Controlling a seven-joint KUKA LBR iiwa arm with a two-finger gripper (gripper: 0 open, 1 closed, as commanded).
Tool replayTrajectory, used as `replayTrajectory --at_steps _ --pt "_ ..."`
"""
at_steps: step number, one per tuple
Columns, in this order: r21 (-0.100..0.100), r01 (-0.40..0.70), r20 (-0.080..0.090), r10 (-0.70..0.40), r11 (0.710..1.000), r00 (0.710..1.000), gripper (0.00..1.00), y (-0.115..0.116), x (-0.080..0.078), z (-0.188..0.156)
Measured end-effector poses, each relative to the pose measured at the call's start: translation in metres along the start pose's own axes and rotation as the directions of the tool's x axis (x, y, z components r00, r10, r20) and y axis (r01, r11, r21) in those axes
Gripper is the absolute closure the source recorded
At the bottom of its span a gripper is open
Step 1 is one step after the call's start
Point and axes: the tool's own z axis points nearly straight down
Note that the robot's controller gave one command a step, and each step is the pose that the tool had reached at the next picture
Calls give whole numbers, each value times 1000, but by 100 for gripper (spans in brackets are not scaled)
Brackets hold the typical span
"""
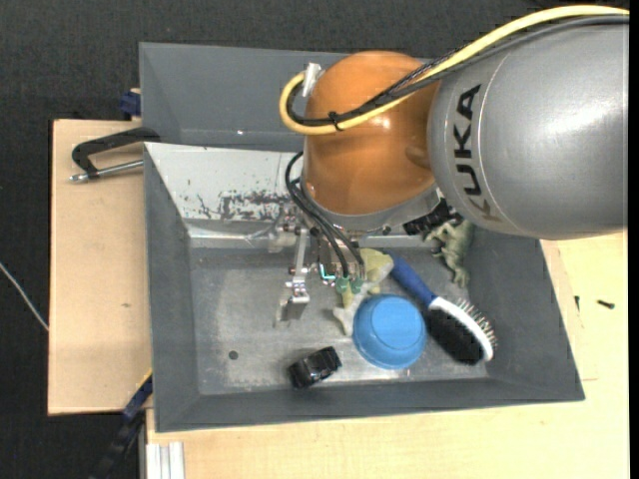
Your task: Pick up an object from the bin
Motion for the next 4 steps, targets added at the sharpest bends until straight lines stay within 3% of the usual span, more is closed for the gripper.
replayTrajectory --at_steps 1,2,3,4 --pt "1 369 15 -369 930 929 0 -43 1 92" --pt "2 442 17 -442 897 897 0 -44 0 94" --pt "6 816 4 -816 579 579 0 -57 19 92" --pt "5 967 1 -967 256 256 0 -71 18 170"
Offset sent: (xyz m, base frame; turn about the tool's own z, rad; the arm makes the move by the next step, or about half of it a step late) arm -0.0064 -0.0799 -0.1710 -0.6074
